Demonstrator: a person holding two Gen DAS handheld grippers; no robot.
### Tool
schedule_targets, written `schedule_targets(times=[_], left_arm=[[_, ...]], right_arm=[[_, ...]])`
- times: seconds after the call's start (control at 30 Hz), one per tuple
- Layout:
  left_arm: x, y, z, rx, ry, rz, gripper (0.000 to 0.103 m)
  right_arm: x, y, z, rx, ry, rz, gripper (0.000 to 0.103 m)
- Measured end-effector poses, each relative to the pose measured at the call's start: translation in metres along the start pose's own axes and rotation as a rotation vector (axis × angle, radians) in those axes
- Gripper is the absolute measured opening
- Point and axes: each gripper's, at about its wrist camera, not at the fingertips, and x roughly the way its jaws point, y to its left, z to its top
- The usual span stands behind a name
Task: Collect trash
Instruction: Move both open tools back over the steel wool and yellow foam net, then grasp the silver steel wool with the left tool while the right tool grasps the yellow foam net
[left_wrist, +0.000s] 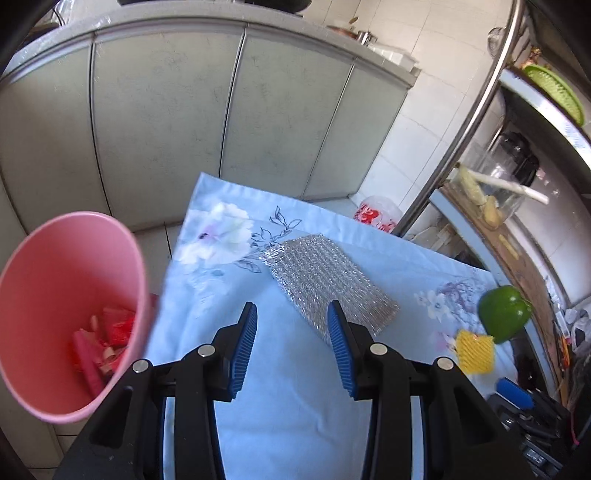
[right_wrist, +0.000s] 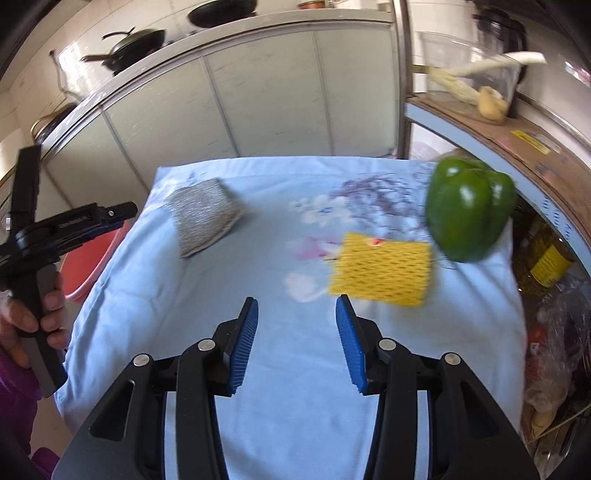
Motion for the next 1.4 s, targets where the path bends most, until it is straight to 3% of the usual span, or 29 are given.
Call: schedule_targets(times=[0.3,0.53,0.63,0.7,0.73,0.8,1.23,1.3,1.4], left_arm=[[0.071,-0.001,0.011,-0.038,0.052,0.085,0.039],[0.086,-0.013,0.016,-0.027,0.031,0.085,0.039],[0.089,-0.019,0.016,0.000,0.015,0.107,0.032],[0.089,-0.021,0.016,0.003,0.003,0.106,0.017],[0.089,-0.021,0.017,0.003,-0.001,0.099,0.015],[0.085,-0.022,0.017,0.009,-0.011,0.073,0.010],[-0.002,-0.029,0.003,0.086,-0.079,-0.119,0.009],[-0.011,-0.027,-0.001,0.088,-0.080,-0.130,0.009],[-0.022,-0.020,-0.009,0.078,-0.073,-0.142,0.009]], right_arm=[[0.001,-0.030,0.001,0.028,-0.019,-0.059,0.045],[0.006,-0.038,0.002,0.022,-0.021,-0.080,0.045],[0.009,-0.041,0.001,0.027,-0.014,-0.083,0.045],[0.010,-0.043,0.000,0.033,-0.011,-0.086,0.045],[0.010,-0.045,-0.001,0.038,-0.009,-0.087,0.045],[0.010,-0.046,-0.001,0.041,-0.009,-0.092,0.045],[0.015,-0.060,0.001,0.093,0.002,-0.091,0.045],[0.021,-0.062,0.004,0.100,0.006,-0.105,0.052],[0.026,-0.067,0.008,0.119,0.002,-0.112,0.055]])
